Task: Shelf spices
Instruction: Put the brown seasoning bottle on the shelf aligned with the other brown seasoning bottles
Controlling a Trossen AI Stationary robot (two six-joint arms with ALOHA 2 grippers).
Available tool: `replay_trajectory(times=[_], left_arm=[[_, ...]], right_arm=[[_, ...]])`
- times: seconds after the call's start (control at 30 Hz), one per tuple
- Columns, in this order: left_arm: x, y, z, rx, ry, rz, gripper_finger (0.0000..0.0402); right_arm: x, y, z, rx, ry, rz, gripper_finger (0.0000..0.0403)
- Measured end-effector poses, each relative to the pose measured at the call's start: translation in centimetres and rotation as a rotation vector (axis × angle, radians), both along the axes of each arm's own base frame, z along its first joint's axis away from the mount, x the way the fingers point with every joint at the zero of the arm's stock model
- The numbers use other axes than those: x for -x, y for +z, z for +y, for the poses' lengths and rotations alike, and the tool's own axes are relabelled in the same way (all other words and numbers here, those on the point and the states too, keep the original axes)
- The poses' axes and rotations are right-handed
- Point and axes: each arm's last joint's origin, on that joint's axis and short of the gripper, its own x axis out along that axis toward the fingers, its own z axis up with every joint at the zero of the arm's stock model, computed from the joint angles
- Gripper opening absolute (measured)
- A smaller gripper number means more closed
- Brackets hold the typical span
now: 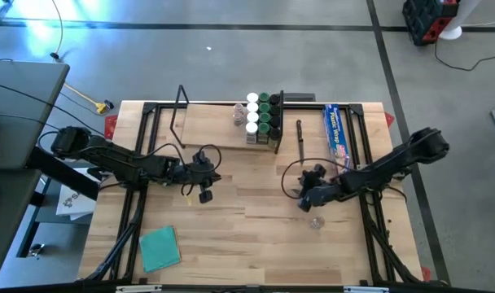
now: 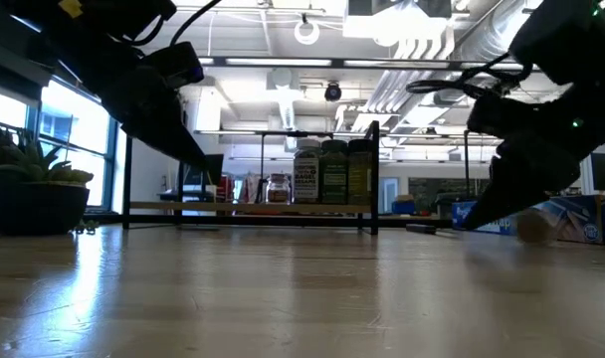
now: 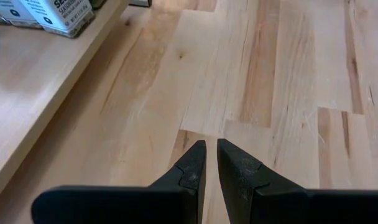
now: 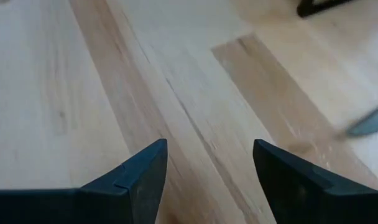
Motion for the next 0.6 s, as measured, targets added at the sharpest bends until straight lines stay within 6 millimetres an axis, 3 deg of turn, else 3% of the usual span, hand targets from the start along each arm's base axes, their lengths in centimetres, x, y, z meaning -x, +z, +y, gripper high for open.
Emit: replay_trajectory(times=[0.23,0.47,0.6], left_arm=[[0.0,0.0,-0.2,0.001,-0.012,0.002,0.0035],[-0.1,0.2,-0.2,0.005,-0.011,-0.025,0.0035],[-0.3,0.3,-0.3,0.008,-0.012,-0.045,0.0035]], right_arm=[[-1.8,4.1,0.7,0.088,0.128,0.083,0.0227],[-1.3,11.2,1.2,-0.080,0.411,0.528,0.0227],[-0.1,12.3,1.3,-0.157,0.525,0.690,0.0227]])
